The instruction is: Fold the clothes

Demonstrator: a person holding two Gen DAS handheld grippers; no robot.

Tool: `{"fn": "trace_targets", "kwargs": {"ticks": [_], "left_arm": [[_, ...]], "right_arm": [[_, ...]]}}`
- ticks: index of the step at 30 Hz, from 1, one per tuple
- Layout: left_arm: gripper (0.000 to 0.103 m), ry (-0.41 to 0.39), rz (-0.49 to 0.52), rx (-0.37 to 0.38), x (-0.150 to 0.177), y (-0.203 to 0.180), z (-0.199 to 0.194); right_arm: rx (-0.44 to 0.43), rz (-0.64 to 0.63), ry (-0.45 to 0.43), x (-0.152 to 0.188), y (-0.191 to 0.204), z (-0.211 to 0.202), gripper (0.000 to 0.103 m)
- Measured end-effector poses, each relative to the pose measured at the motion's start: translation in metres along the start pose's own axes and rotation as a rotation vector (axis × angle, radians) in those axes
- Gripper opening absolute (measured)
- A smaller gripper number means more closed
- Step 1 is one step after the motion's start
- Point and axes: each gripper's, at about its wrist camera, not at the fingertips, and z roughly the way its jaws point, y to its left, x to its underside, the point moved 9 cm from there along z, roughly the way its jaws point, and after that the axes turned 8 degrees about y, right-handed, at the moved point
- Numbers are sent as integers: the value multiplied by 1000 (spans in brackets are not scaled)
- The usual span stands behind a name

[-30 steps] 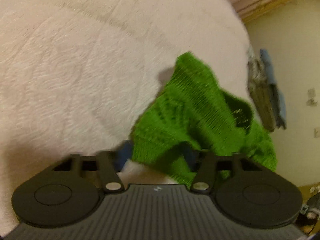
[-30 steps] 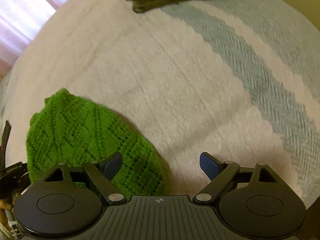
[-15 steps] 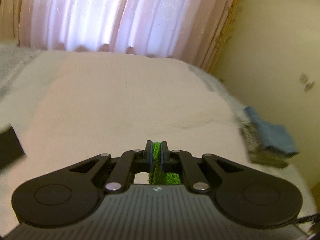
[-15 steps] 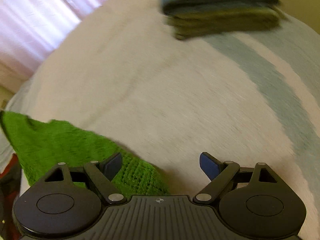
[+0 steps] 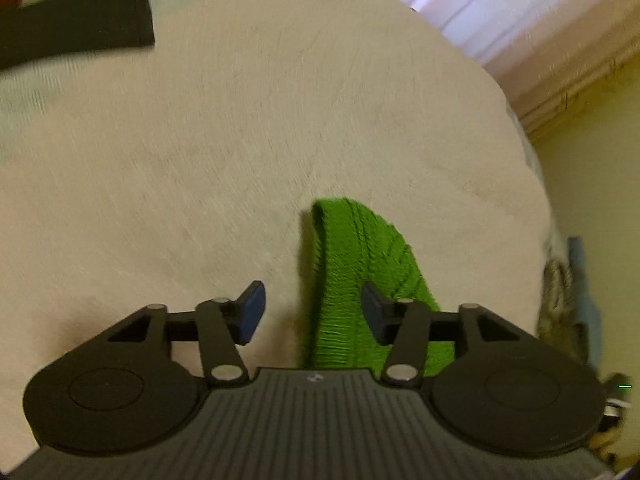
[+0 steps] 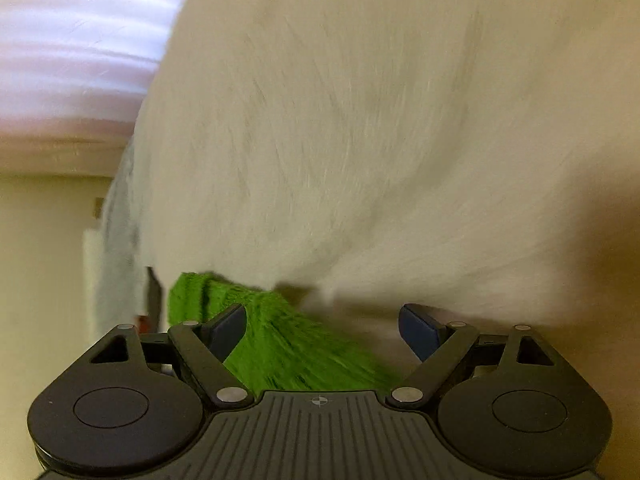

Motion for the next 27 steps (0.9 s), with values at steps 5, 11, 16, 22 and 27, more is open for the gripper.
{"fn": "trace_targets", "kwargs": {"ticks": [5, 11, 16, 22, 27], "left_arm": [[64, 34, -62, 80, -7, -5, 42], [8, 103, 12, 127, 6, -18, 72], [7, -148, 400, 155, -8, -97, 9], [34, -176, 480, -43, -30, -124, 24], [43, -41, 337, -121, -21, -72, 54]], "right_arm": [[-66, 64, 134, 10, 6, 55, 39], [-6, -125, -136, 28, 41, 4, 19], [422, -903, -618, 79, 145, -74, 23], [597, -811, -498, 45, 106, -57, 102], [416, -414, -446, -2, 23, -86, 88]]}}
